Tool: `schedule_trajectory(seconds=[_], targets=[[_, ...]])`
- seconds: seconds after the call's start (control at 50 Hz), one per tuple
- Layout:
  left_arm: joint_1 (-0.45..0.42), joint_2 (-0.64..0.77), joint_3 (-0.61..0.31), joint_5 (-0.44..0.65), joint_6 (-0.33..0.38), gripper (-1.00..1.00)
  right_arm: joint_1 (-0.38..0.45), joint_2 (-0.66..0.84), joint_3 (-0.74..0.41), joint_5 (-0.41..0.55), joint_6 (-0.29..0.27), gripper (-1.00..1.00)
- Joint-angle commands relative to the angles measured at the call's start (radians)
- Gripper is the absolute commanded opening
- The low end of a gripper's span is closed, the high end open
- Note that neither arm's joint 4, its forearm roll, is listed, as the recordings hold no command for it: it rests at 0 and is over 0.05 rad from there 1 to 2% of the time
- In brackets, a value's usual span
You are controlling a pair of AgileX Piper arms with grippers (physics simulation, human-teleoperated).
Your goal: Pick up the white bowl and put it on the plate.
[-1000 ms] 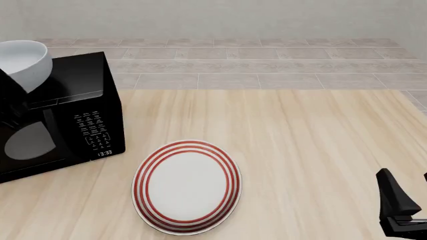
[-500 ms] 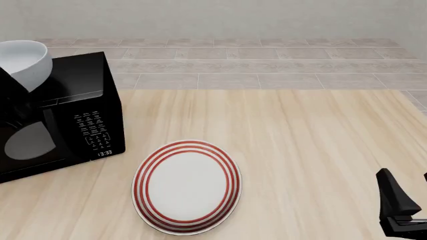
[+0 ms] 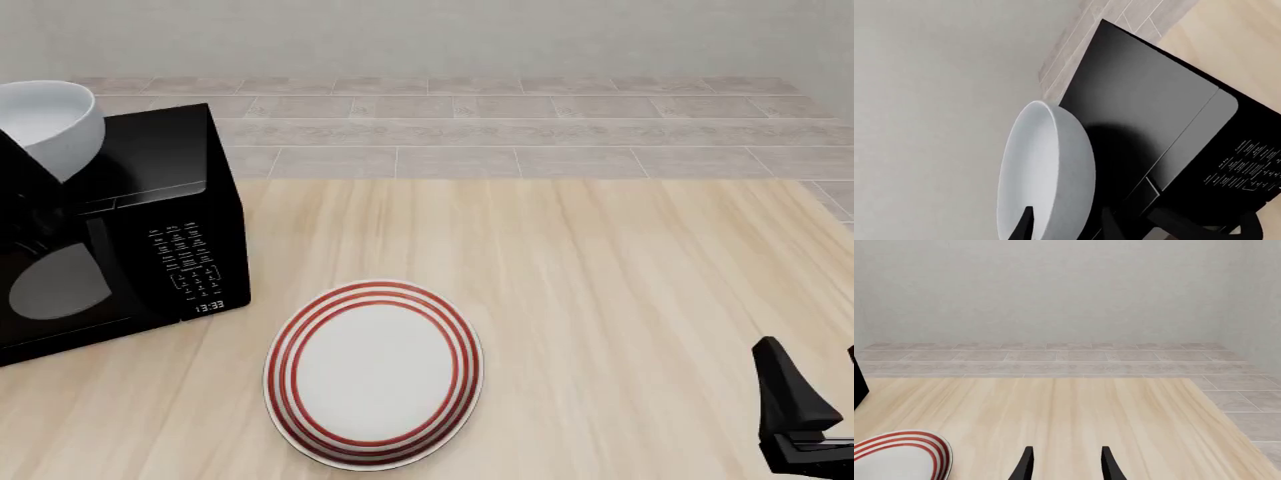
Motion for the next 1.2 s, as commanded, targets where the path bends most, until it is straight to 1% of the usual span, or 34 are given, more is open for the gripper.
schedule_trajectory(seconds=[0.02, 0.04, 0.18, 0.4, 0.42, 0.56, 0.84, 1.06, 1.2], targets=[[-0.009, 0.012, 0.012, 0.000, -0.006, 1.00, 0.000, 0.000, 0.001, -0.001, 0.000, 1.00], [-0.012, 0.010, 0.013, -0.001, -0.007, -1.00, -0.001, 0.000, 0.001, -0.001, 0.000, 1.00], [-0.014, 0.012, 0.017, -0.007, -0.011, -1.00, 0.000, 0.000, 0.001, -0.001, -0.001, 1.00], [-0.004, -0.016, 0.014, 0.030, -0.007, -1.00, 0.000, 0.000, 0.001, -0.001, -0.001, 1.00], [-0.003, -0.048, -0.002, 0.066, -0.002, -1.00, 0.000, 0.000, 0.001, -0.001, -0.001, 1.00], [-0.006, -0.119, -0.012, 0.128, 0.004, -1.00, -0.001, 0.000, 0.001, -0.001, 0.000, 1.00], [-0.009, -0.264, -0.060, 0.288, 0.021, -1.00, 0.000, 0.000, 0.001, -0.001, -0.001, 1.00], [-0.031, -0.318, -0.093, 0.357, 0.026, -1.00, 0.000, 0.000, 0.001, -0.001, 0.000, 1.00], [-0.042, -0.321, -0.114, 0.371, 0.021, -1.00, 0.000, 0.000, 0.001, -0.001, 0.000, 1.00]])
